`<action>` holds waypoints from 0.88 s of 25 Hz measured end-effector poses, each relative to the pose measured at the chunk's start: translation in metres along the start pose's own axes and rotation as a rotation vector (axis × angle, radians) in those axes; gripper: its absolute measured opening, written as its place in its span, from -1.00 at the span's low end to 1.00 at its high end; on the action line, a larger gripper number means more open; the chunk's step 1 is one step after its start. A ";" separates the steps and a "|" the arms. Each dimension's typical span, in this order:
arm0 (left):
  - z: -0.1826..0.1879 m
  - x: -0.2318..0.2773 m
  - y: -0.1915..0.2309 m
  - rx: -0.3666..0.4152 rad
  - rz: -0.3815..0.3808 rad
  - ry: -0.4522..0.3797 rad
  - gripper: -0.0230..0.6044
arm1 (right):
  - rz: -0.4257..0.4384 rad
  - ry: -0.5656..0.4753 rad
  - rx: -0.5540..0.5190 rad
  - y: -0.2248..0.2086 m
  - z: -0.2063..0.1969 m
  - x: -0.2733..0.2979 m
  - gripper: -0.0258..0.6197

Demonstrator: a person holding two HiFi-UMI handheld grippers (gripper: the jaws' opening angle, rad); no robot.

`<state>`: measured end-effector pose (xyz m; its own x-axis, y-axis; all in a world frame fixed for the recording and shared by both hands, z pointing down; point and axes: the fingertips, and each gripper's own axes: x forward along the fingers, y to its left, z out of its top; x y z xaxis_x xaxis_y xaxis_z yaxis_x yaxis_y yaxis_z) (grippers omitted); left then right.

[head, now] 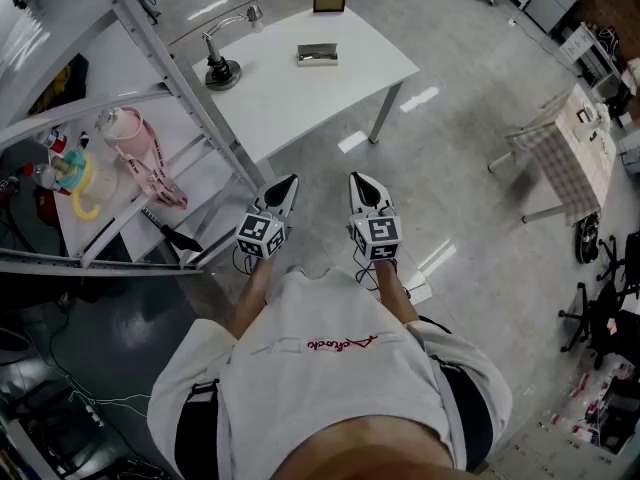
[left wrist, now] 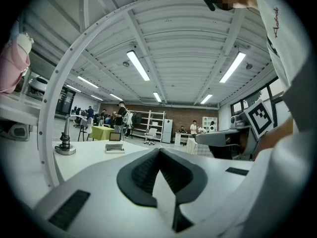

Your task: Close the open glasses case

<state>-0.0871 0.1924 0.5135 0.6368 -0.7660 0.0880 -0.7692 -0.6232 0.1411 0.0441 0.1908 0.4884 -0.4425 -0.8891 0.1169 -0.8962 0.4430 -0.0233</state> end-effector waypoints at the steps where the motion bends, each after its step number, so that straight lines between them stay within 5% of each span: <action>1: -0.001 0.000 -0.001 0.001 -0.001 0.002 -0.84 | 0.002 0.001 -0.001 0.000 0.000 0.000 -0.83; 22: -0.012 0.019 -0.038 -0.012 -0.001 0.024 -0.84 | 0.062 0.005 0.066 -0.023 -0.012 -0.018 -0.83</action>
<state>-0.0451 0.2032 0.5216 0.6385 -0.7615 0.1118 -0.7682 -0.6217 0.1530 0.0736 0.1981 0.4991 -0.4971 -0.8596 0.1182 -0.8673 0.4884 -0.0960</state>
